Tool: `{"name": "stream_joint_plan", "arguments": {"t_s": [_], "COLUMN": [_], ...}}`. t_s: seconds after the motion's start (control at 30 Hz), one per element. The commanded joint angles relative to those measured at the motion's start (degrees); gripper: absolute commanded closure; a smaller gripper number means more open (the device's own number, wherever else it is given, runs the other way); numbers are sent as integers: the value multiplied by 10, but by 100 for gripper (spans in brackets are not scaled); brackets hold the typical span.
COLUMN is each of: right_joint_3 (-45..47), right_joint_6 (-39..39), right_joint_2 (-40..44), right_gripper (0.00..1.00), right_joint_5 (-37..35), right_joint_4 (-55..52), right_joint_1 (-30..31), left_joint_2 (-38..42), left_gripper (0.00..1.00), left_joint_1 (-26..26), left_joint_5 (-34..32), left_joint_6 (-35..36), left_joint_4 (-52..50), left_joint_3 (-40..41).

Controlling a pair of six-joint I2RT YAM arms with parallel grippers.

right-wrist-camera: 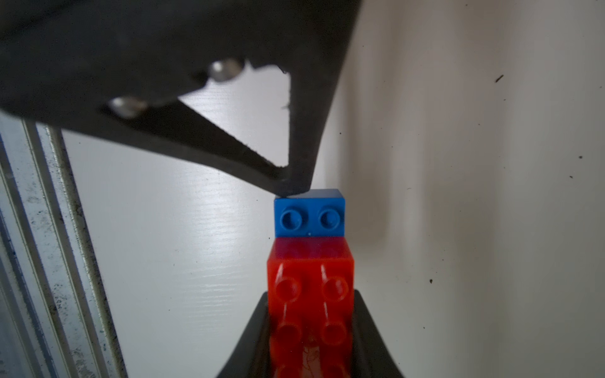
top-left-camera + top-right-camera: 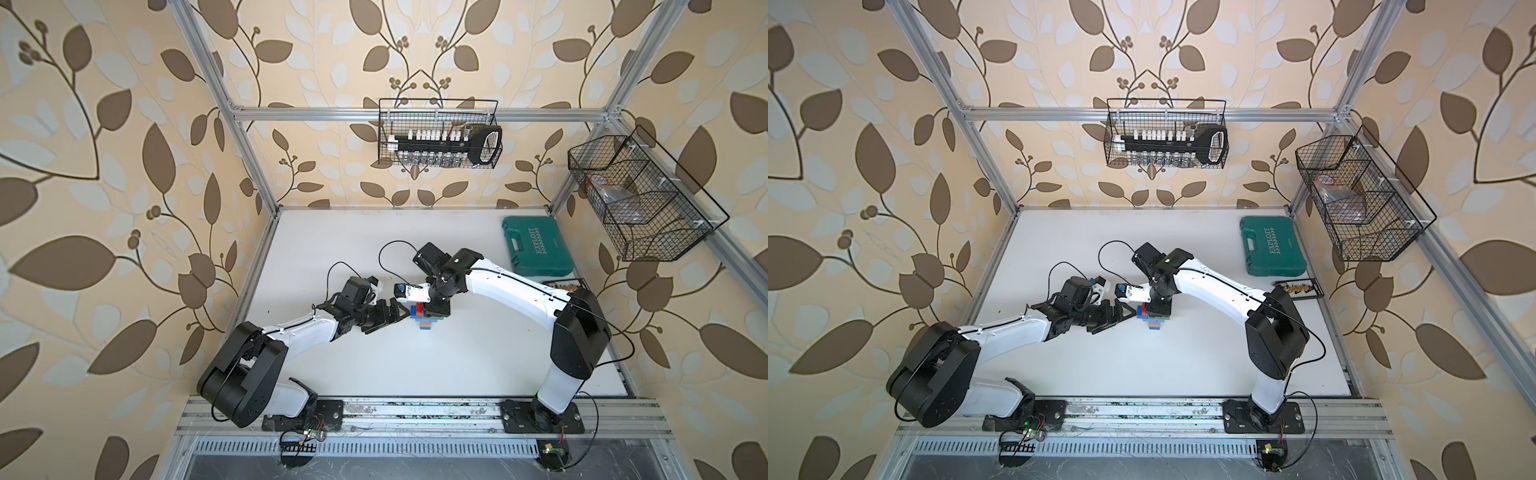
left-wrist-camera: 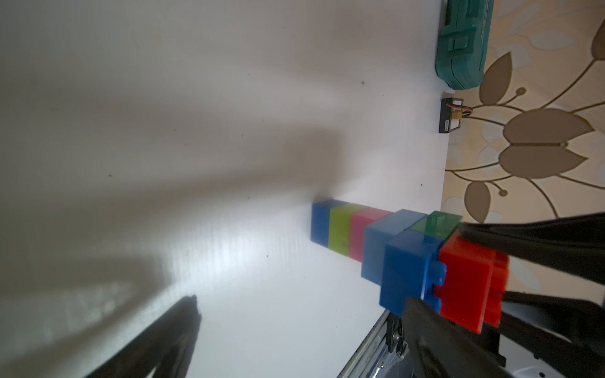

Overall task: Assemble a spoon with lego
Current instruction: Assemble the lego brick with the lego brick.

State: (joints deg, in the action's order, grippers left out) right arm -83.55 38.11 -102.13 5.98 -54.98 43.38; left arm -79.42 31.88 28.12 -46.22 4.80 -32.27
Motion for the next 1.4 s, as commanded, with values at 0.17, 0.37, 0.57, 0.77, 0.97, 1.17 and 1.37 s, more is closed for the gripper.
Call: {"name": "stream_joint_plan", "arguments": {"t_s": [0.17,0.37,0.57,0.77,0.97,1.17,1.37], "right_joint_3": [60,93,55,6,-1,-5,-26], "right_joint_6": [-28,-41,-36,-27,-28,-33,-60], "right_joint_2": [-65,-67,-44,-38,-28,-12,24], "right_gripper": [100,100,100,71,55,45,31], "right_joint_5": [-9,-23,-17,-17,-19,-21,-27], "right_joint_4": [3,40,16,-7,-8,2,24], "right_joint_1": [2,10,11,10,11,11,9], "left_joint_2": [9,11,11,17,32,39,92], "left_gripper": [1,1,1,1,1,1,1], "left_joint_1": [6,6,6,6,6,6,-3], "left_joint_5": [4,4,0,-6,-14,-24,-123], "left_joint_6": [16,17,22,26,32,38,58], "left_joint_4": [5,3,-9,-21,-38,-61,-278], "left_joint_3": [-18,-19,-26,-29,-31,-37,-100]}}
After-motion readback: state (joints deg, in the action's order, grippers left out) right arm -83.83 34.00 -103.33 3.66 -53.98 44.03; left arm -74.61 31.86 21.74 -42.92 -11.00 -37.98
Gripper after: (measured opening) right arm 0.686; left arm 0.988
